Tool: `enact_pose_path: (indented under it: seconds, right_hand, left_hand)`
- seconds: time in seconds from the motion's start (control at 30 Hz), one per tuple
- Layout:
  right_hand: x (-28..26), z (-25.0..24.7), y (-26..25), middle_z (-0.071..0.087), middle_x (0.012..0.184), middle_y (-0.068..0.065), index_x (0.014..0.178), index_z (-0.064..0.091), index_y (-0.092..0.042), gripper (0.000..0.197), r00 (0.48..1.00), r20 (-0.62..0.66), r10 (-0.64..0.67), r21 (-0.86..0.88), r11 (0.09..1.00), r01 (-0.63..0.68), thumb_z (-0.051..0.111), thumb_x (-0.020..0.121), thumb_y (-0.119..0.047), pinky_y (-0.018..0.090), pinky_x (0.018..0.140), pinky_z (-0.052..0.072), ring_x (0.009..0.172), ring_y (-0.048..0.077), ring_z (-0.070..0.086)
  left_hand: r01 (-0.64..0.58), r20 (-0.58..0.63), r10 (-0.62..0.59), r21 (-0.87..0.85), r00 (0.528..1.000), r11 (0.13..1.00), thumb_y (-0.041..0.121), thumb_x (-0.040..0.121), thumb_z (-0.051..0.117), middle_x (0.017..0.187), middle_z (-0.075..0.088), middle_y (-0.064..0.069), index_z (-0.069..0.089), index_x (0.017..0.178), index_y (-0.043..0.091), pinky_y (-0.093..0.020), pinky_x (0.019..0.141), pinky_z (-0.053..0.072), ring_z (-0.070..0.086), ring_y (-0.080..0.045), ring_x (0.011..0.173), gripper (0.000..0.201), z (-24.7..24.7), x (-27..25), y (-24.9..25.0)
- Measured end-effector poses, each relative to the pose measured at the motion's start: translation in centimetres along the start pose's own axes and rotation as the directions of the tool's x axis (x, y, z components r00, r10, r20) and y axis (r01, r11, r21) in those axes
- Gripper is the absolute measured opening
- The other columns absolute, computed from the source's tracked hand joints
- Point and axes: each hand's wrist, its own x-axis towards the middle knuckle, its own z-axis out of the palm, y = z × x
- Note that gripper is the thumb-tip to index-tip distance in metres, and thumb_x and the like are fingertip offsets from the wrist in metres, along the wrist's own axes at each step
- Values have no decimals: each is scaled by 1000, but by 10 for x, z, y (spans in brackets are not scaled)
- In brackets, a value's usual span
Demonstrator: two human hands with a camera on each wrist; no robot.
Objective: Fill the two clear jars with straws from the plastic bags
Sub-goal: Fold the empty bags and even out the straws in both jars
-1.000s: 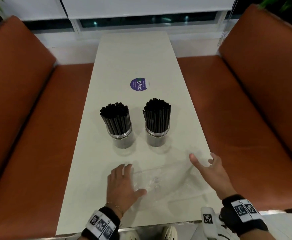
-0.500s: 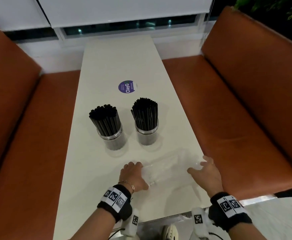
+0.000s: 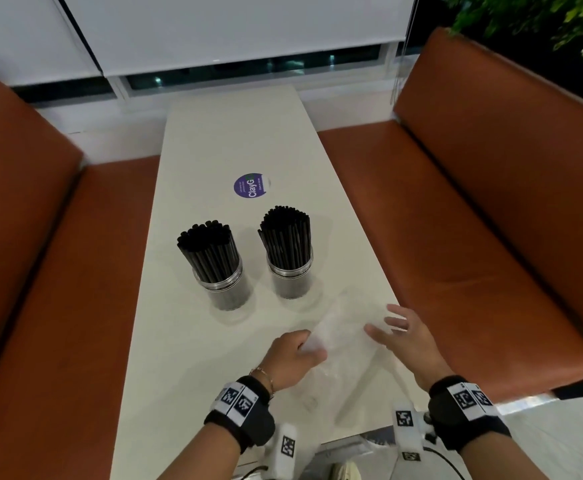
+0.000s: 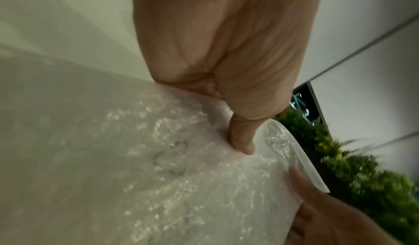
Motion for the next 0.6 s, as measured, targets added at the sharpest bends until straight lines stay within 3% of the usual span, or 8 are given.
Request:
enact_pose_path:
  seconds: [0.07,0.13,0.27,0.33,0.4,0.47,0.53,0.6]
  right_hand:
    - [-20,-4,-5,54,144,6,157,37,-26,103,996,83,34,154,987,-47,96,73,-33,52,108,55,130,30,60]
    - [-40,-3,-7,57,147,11,160,31,-27,112,964,258,58,221,968,-117,99,71,-34,53,101,60,127,32,65]
    - [-69,11,-8,76,127,18,140,59,-8,66,860,509,39,166,976,-143,91,82,-15,60,101,59,117,41,74]
    - [-77,15,-9,78,121,21,129,68,-4,48,869,494,1,161,983,-93,86,85,-6,58,92,62,111,44,75]
    - [-82,12,-12,80,115,20,124,71,-5,39,898,440,-21,166,984,-58,82,86,0,48,76,65,101,41,79]
    - [-88,7,-15,81,114,17,122,72,-7,37,912,408,-46,163,986,-23,80,87,2,42,67,64,96,37,80]
    - [-93,4,-17,82,113,14,122,72,-9,39,909,409,-83,167,986,15,79,87,5,38,59,64,93,36,81]
    - [-98,3,-19,83,109,13,119,75,-7,35,900,413,-136,153,985,79,77,89,10,37,58,65,88,32,81]
  left_hand:
    - [-52,-12,50,-181,999,982,45,87,72,77,65,-1,67,89,12,-31,69,47,55,-11,70,33,-5,-13,0]
    - [-103,-28,99,-302,995,948,42,88,75,79,65,3,68,95,9,-31,72,48,57,-12,73,34,-9,-25,2]
    - [-154,-82,133,-390,988,908,42,88,78,78,56,-3,59,93,-2,-38,71,46,50,-16,74,48,-9,-41,11]
    - [-152,-60,139,-401,988,904,40,88,80,86,66,-14,63,101,2,-46,78,55,57,-18,79,43,-9,-47,16]
    - [-116,26,142,-443,989,889,26,88,83,108,75,-21,69,114,14,-54,91,60,68,-22,92,32,-14,-54,17]
    - [-67,116,141,-488,983,870,5,89,81,117,78,-13,68,125,21,-48,77,61,75,-26,96,42,-19,-61,15]
    - [-40,126,122,-520,984,853,-3,90,77,119,79,-8,72,124,20,-40,65,55,78,-31,89,41,-21,-65,11]
    - [-27,76,82,-548,994,836,-2,89,77,117,79,-15,78,113,14,-51,70,54,79,-37,92,29,-19,-66,8]
